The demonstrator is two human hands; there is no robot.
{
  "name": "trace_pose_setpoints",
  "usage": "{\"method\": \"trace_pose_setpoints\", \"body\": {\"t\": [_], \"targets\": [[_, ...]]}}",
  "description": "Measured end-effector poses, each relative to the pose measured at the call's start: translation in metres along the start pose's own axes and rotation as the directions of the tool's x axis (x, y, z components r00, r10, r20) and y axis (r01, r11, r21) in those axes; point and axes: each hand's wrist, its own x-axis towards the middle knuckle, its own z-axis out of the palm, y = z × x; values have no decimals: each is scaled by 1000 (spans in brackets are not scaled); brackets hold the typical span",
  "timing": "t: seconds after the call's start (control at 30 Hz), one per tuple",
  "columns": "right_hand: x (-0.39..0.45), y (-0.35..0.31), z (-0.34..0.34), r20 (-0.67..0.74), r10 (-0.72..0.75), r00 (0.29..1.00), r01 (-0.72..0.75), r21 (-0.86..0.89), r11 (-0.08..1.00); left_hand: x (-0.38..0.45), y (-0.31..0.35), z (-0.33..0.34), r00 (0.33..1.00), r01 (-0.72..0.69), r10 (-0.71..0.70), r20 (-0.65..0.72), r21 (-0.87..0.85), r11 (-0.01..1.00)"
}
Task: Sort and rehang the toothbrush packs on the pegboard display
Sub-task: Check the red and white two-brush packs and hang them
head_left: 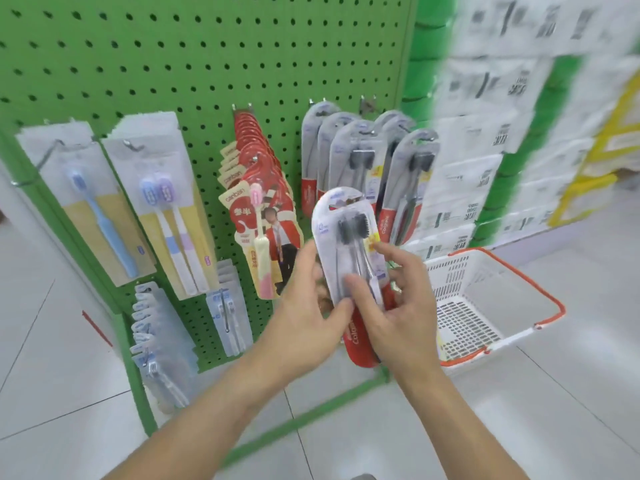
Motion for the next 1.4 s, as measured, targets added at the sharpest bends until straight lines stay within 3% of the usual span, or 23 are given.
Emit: {"method": "trace_pose_setpoints", "body": {"t": [0.1, 0.23, 0.8, 0.93, 1.1, 1.23, 1.4], "targets": [[32, -13, 0, -60, -81, 995, 80, -11, 997, 30, 29, -11, 989, -97, 89, -115, -64, 993], [65, -16, 2, -98, -98, 990, 93, -50, 994, 74, 52, -23, 962, -160, 179, -205, 107, 981], [87, 8, 14, 3, -13, 1000, 14, -184, 983, 122, 46, -22, 952, -109, 198, -235, 345, 932], [93, 8, 13, -2, -62, 998, 60, -199, 978, 119, 49, -20, 931, -161, 300, -207, 505, 848], [125, -12, 12, -70, -179, 981, 166, -154, 974, 124, 53, -18, 930, -136, 314, -189, 619, 774], [164, -31, 19, 45, -244, 969, 248, -220, 943, 130, 59, -19, 952, -84, 256, -166, 666, 741], [192, -43, 22, 188, -215, 958, 268, -337, 902, 144, 87, -30, 923, -72, 315, -221, 706, 704]]}}
